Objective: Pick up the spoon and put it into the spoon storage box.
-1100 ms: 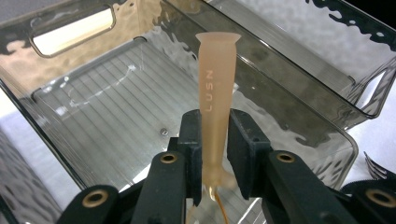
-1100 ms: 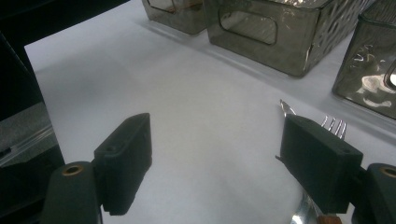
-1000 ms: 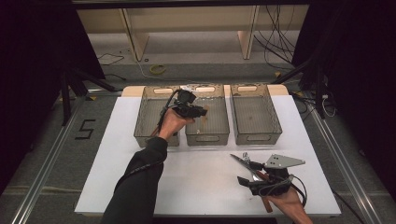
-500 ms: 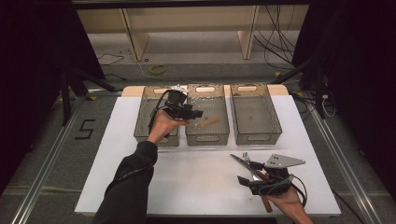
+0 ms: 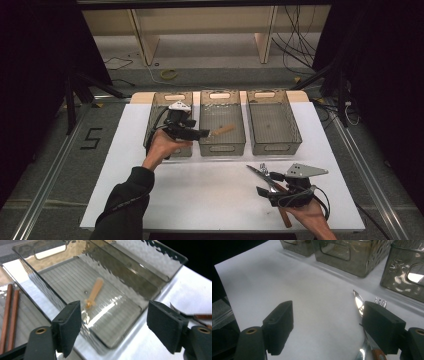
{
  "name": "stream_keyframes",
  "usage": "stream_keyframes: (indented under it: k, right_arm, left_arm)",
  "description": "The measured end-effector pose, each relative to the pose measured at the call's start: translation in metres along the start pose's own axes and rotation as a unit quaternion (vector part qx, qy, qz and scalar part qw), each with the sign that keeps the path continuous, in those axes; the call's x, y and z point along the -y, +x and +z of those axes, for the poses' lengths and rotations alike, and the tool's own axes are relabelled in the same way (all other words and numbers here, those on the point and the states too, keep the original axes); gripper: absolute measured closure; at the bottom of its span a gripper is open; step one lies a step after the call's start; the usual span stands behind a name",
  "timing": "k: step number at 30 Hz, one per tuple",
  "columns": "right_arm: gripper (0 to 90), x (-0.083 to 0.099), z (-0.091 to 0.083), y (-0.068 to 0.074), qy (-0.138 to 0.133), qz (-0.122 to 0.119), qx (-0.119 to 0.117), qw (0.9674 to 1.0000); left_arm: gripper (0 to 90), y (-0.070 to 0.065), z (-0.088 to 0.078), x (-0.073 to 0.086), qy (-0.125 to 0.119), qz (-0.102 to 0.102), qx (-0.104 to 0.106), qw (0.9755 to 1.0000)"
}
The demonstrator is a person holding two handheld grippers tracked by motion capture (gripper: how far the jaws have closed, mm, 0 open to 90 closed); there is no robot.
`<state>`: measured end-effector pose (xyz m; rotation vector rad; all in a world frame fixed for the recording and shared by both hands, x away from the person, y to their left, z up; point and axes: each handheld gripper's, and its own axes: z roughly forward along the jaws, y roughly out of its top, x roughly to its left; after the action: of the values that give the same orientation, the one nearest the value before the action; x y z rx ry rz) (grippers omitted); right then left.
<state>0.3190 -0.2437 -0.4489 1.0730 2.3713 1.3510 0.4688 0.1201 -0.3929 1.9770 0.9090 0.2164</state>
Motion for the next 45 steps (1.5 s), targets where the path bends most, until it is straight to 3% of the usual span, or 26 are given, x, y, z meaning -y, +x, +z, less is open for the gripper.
stream_keyframes:
  k: [5, 12, 21, 32, 39, 45]
  right_arm:
    - [26.8, 0.000, -0.001, -0.004, 0.011, 0.010, 0.008, 0.9999]
    - [28.0, -0.001, -0.002, -0.009, 0.027, 0.023, 0.027, 0.9990]
    - [32.4, 0.000, -0.006, -0.019, 0.054, 0.029, 0.050, 0.9968]
    - [33.9, -0.005, -0.011, -0.035, 0.112, 0.023, 0.074, 0.9907]
    - [35.2, -0.006, -0.010, -0.044, 0.153, 0.020, 0.071, 0.9855]
    - [36.7, -0.010, -0.010, -0.048, 0.184, 0.020, 0.064, 0.9807]
  left_arm:
    - [25.3, -0.005, -0.011, 0.016, -0.009, 0.001, 0.005, 1.0000]
    - [23.2, -0.012, -0.025, 0.036, -0.004, 0.018, 0.005, 0.9998]
    - [22.1, -0.016, -0.038, 0.068, -0.014, 0.013, 0.004, 0.9998]
    - [20.8, -0.022, -0.048, 0.094, -0.039, 0.007, 0.011, 0.9992]
    - [20.0, -0.022, -0.050, 0.113, -0.037, -0.004, 0.002, 0.9993]
    - [19.5, -0.023, -0.058, 0.120, -0.058, -0.012, -0.002, 0.9982]
